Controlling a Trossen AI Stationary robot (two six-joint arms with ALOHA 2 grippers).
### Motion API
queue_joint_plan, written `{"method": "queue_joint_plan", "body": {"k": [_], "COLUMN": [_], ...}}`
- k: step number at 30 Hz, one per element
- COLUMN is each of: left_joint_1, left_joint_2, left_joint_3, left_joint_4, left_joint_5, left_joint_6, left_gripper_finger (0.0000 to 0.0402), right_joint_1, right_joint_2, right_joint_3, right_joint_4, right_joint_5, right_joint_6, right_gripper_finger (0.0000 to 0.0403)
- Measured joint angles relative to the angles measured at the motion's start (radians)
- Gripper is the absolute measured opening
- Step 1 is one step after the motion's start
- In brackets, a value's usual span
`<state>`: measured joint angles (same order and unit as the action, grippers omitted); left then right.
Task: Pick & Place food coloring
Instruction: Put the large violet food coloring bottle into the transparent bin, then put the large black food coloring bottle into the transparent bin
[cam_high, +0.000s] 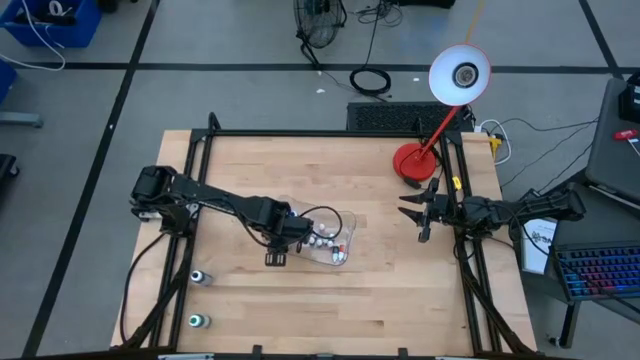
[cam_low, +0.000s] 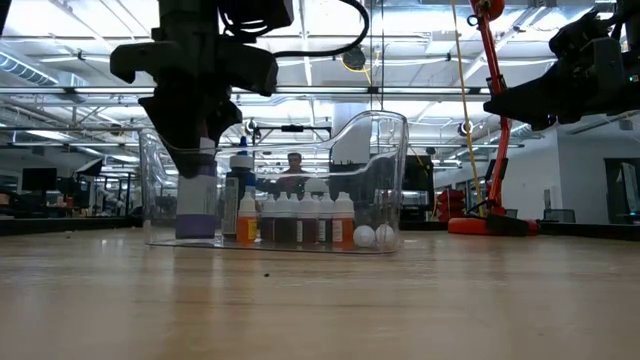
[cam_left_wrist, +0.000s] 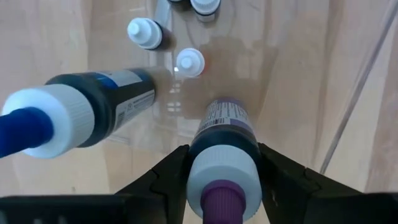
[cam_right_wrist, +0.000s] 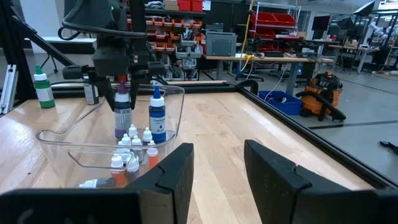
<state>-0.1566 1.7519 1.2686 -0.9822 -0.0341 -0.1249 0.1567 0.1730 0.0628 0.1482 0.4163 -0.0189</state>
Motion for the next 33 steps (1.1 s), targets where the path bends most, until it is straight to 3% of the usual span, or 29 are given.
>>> {"method": "queue_joint_plan", "body": {"k": [21, 33], "left_joint_1": [0.0, 0.0], "left_joint_2": [0.0, 0.0], "left_joint_3": [0.0, 0.0], "left_joint_4": [0.043, 0.053], "left_joint_5": [0.008, 0.008], "left_joint_6": [-0.054, -0.061], "left_gripper_finger": [0.0176, 0.0253], "right_joint_1": [0.0, 0.0], "right_joint_2": [0.0, 0.0], "right_joint_3": [0.0, 0.0], "right_joint_4": [0.0, 0.0], "right_joint_5": [0.0, 0.0], "right_joint_6": [0.0, 0.0], "right_gripper_finger": [0.013, 0.013]}}
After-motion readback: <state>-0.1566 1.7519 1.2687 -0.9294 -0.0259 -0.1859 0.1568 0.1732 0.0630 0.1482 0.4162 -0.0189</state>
